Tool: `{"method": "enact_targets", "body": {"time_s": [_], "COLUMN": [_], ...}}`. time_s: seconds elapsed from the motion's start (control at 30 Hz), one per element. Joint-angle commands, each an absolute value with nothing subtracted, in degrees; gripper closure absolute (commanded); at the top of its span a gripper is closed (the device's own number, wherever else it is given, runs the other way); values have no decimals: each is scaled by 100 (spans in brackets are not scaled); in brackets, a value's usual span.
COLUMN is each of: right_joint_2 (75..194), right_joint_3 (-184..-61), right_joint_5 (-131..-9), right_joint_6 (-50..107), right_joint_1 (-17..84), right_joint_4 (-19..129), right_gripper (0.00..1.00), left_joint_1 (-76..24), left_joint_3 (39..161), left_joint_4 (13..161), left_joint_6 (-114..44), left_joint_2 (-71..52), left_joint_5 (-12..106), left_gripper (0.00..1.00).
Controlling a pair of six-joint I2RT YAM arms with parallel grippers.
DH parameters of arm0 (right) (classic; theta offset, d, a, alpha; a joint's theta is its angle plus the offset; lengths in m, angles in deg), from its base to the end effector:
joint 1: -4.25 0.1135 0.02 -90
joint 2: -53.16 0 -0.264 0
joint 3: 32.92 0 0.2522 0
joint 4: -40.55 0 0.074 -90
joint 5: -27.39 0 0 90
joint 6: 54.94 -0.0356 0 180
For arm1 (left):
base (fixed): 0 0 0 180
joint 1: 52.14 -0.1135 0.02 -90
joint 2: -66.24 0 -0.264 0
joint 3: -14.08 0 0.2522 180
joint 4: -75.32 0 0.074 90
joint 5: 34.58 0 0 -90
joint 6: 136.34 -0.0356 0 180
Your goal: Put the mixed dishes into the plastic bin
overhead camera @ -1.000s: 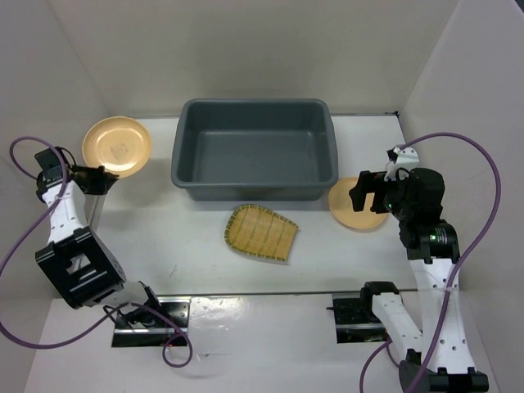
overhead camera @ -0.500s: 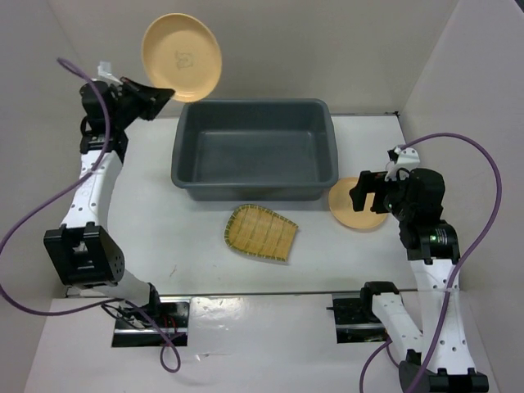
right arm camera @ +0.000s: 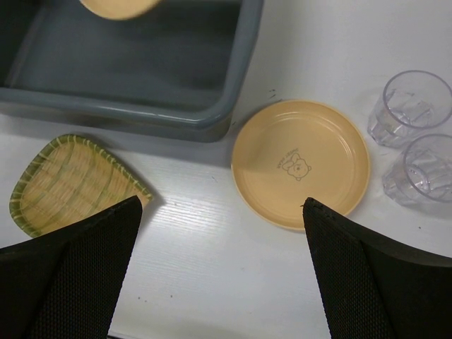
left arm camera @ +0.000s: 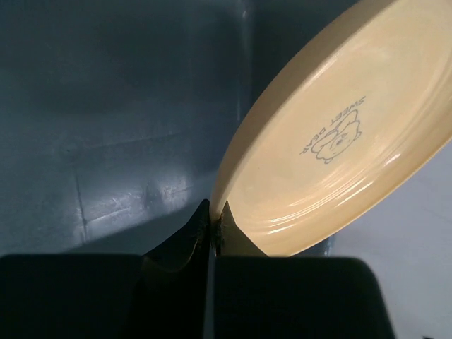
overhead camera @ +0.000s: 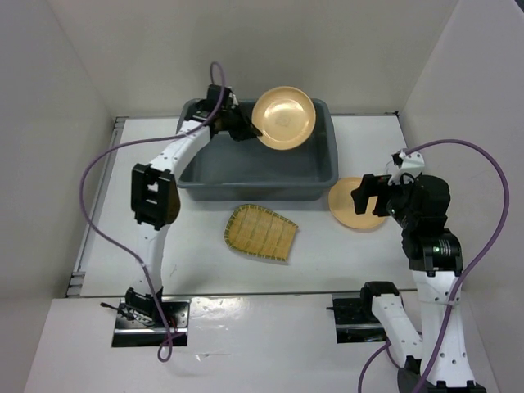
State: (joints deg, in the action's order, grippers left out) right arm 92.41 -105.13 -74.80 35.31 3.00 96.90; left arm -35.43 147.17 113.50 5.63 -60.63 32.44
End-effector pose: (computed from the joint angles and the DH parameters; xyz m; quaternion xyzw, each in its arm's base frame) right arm 0.1272 0.0047 0.3746 -0.0510 0.8315 0.0816 0.5471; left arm 0.4938 -0.1627 0.2955 -0.1674 0.8459 -0.4120 0.2943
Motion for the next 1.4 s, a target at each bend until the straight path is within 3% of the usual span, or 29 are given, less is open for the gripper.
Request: {"method": "enact_targets", "body": {"time_s": [0.0, 0.17, 0.3, 0.8, 0.9, 0.97, 1.07, 1.13, 1.17, 1.37], "right_joint_2": [9096, 9043, 8981, 9034, 9034, 9034, 9034, 9034, 9034, 9096], "right_joint_3": [-10486, -10486, -10486, -10486, -10486, -10486, -10486, -10486, -10486, -10434], "right_joint_5": [-7412, -7412, -7412, -7412, -7360, -7307, -7307, -7307, -7307, -6492], "right_joint_6": [3497, 3497, 3497, 3497, 3497, 3445, 3445, 3445, 3445, 3034], "right_joint_1": [346, 346, 285, 232, 232, 232, 232, 232, 232, -3], "right_joint_4": [9483, 9483, 9483, 9483, 9483, 9483, 9483, 9483, 9483, 9378], "right_gripper": [1, 1, 1, 1, 1, 1, 1, 1, 1, 1], "left_joint_1": [-3360, -3053, -2991, -2929, -2929, -2981, -2982, -3043, -3104, -3237], "left_joint_3": [15956, 18299, 20315, 20749, 20749, 20749, 20749, 20749, 20749, 20749], "left_joint_4": [12666, 14398, 15744, 16115, 16115, 16115, 16299, 16352, 16352, 16203], "left_joint_6": [183, 68, 305, 367, 367, 315, 315, 315, 262, 113], "left_joint_2": [-6540, -7946, -9456, -10022, -10075, -10075, -10014, -9786, -9646, -7777], "left_joint_5": [3642, 4434, 4218, 3987, 3855, 3802, 4109, 4450, 4635, 6358], "left_gripper": [100, 100, 100, 100, 80, 55, 37, 33, 20, 16]}}
